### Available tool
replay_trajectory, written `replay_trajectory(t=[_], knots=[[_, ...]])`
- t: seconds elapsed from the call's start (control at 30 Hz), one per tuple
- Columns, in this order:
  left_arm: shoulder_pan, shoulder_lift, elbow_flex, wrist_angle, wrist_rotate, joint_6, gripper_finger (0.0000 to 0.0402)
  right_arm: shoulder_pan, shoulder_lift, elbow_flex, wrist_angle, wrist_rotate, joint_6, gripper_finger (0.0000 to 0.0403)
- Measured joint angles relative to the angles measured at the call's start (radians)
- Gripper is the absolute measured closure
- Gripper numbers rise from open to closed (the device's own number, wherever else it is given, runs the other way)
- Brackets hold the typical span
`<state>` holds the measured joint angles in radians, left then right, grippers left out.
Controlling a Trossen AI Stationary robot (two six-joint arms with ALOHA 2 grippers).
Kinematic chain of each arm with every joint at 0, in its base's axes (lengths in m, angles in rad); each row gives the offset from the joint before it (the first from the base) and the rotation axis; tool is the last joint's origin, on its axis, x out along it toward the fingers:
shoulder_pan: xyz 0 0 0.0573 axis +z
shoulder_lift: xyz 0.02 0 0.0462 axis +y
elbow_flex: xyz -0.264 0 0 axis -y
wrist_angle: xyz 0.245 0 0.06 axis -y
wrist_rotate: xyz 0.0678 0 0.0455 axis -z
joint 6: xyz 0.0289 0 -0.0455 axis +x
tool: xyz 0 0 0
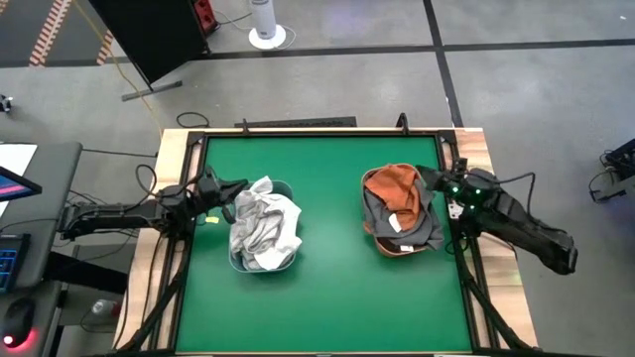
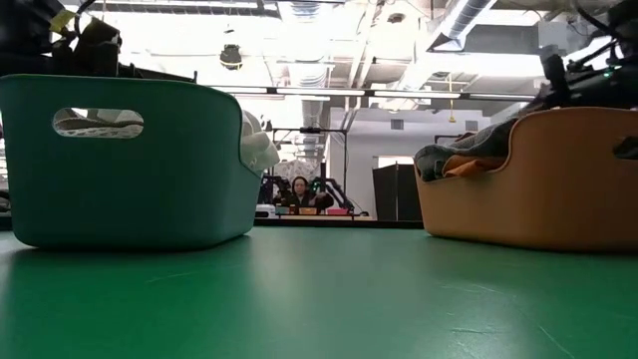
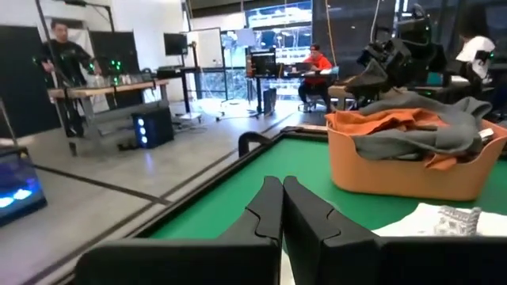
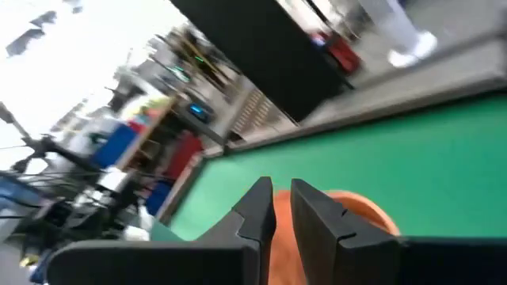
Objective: Sort towels by color in basket
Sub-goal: Return to Home Position
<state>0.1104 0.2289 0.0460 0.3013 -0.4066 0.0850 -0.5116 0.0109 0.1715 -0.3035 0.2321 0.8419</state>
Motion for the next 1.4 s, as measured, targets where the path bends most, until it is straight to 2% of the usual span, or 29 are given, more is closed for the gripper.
replay_trajectory(t=[0.23,0.47,0.73,1.17,1.4], knots=[[0.0,0.0,0.002,-0.017,0.001,0.009,0.0402,0.013,0.001,-0.163,0.374,0.076,-0.138,0.0327],[0.0,0.0,0.005,-0.028,0.0,-0.006,0.0402,0.01,0.009,-0.163,0.385,0.153,-0.283,0.0327],[0.0,0.0,0.007,-0.073,0.0,-0.087,0.0402,0.01,0.01,-0.164,0.384,0.166,-0.377,0.0327],[0.0,0.0,0.014,-0.318,0.001,-0.09,0.0401,0.01,0.01,-0.165,0.378,0.164,-0.379,0.0327],[0.0,0.0,0.014,-0.327,0.001,-0.09,0.0401,0.01,0.01,-0.165,0.375,0.163,-0.379,0.0327]])
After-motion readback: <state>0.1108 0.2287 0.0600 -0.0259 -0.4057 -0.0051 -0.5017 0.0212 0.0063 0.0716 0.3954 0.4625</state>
